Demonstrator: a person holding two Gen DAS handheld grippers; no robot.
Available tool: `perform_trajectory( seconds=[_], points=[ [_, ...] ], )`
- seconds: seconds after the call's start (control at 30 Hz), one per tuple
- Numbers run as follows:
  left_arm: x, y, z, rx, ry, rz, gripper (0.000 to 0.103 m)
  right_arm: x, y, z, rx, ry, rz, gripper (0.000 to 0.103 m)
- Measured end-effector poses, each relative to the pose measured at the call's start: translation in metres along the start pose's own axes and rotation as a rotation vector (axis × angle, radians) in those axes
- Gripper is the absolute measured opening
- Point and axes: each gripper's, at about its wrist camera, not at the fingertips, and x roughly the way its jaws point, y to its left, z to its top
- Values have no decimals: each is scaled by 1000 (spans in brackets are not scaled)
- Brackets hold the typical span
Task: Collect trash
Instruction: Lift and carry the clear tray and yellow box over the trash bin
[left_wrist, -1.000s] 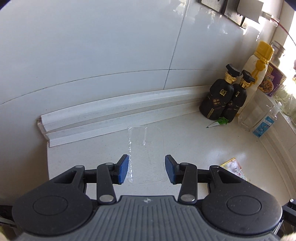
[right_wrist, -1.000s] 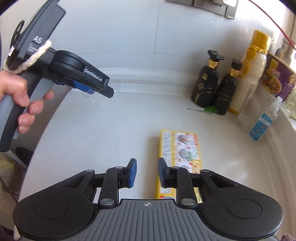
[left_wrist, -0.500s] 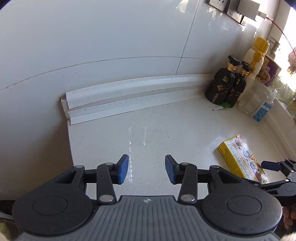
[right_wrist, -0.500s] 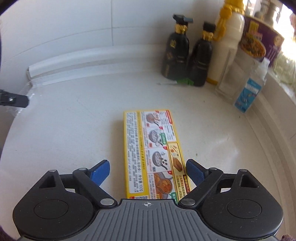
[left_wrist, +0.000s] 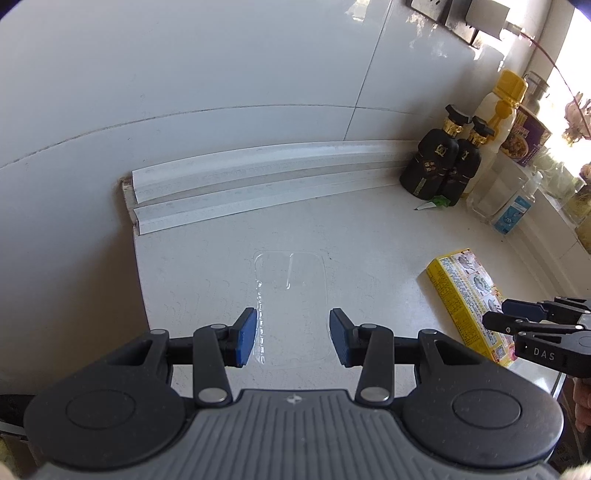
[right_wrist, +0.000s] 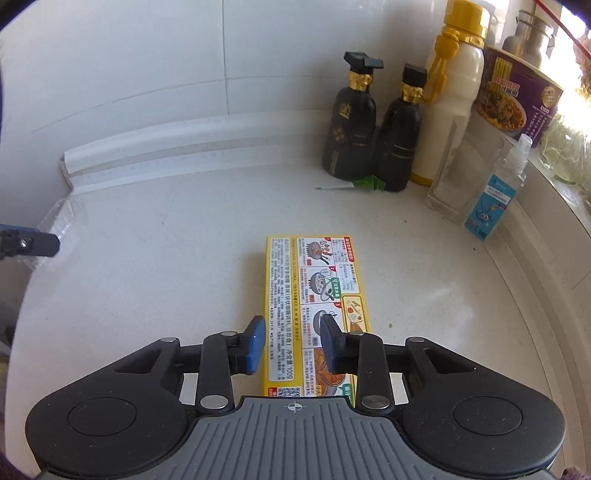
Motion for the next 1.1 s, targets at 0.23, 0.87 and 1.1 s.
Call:
perform_trajectory(
  seconds=[0.23, 0.87, 1.1],
  points=[
    [-4, -3, -1, 8, -6, -12, 39, 19, -4, 2, 28, 23, -32, 89],
    [-9, -22, 4, 78, -7, -62, 39, 9, -6, -9, 119, 28, 20, 75],
    [-21, -6, 2, 69, -24, -72, 39, -14, 31, -5, 49, 9, 30, 75]
  ],
)
